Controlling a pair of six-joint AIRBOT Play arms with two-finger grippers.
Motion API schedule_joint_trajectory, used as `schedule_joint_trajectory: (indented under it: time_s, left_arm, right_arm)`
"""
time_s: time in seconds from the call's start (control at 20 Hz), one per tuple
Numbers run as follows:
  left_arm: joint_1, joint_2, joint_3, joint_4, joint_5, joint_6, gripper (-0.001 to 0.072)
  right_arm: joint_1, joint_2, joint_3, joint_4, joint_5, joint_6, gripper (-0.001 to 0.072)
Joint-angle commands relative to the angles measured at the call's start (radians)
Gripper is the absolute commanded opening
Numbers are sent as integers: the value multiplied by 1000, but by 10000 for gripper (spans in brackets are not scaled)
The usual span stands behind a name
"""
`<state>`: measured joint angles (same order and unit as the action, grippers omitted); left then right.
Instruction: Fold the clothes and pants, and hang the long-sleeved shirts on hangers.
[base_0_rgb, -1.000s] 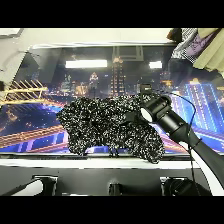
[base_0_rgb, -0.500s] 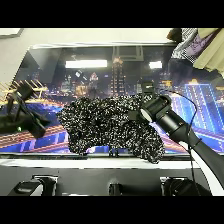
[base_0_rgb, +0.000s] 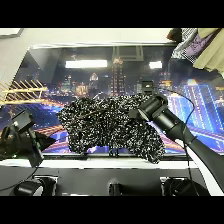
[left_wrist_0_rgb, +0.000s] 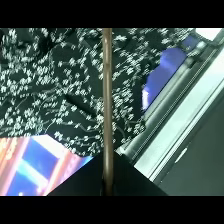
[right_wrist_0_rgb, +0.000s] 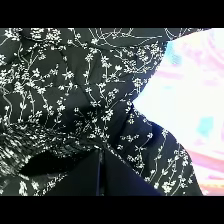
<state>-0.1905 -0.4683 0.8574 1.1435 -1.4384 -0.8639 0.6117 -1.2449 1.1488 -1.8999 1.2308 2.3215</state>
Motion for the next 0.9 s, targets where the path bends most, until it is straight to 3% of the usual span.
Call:
schedule_joint_trajectory:
  time_s: [0.0, 0.6, 0.85]
  left_arm:
    - [-3, 82, -2, -28, -8, -10, 16]
    - [-5, 86, -47, -177, -43, -5, 16]
    - [-4, 21, -60, -196, -43, 49, 16]
  right_arm:
    - [0, -19, 0, -17, -1, 33, 16]
    - [-2, -19, 0, -53, -54, 122, 16]
    - [-2, -16, 0, -48, -71, 137, 16]
